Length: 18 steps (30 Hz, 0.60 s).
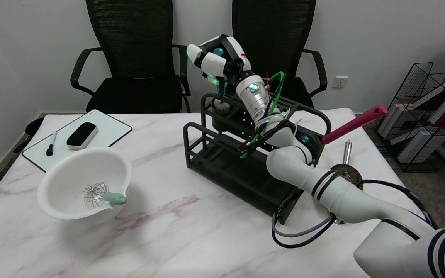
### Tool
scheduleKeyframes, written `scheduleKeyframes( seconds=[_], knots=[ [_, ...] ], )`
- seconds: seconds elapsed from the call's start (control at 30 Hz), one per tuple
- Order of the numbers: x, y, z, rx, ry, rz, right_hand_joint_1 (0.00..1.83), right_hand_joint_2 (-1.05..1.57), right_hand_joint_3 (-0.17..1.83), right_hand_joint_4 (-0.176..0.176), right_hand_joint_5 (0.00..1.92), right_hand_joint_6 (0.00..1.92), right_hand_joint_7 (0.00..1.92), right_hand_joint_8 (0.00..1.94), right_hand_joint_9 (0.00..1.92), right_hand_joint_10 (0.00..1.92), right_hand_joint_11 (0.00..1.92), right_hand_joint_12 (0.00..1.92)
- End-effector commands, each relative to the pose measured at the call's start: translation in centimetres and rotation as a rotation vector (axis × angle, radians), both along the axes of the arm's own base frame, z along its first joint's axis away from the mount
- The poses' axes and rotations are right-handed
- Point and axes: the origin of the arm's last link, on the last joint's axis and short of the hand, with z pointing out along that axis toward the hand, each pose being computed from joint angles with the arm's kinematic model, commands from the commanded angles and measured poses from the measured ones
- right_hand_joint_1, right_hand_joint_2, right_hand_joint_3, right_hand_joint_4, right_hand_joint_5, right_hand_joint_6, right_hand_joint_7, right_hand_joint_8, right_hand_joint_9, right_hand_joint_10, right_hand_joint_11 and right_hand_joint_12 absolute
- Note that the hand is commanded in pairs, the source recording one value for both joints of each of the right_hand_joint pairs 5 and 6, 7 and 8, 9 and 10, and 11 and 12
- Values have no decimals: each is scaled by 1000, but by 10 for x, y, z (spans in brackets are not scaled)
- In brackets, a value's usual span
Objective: Pick up the blue sponge bottle brush.
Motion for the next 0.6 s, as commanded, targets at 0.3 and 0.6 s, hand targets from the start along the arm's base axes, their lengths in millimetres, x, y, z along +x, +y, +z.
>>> scheduleKeyframes(
  seconds=[0.3, 0.6],
  knots=[
    [9, -6, 20, 49, -117, -108, 918, 1571, 454, 0, 1920, 1920, 1920, 1920, 1920, 1920, 1920, 1920],
    [12, -7, 23, 61, -141, -125, 943, 1571, 434, 0, 1920, 1920, 1920, 1920, 1920, 1920, 1920, 1920]
  ],
)
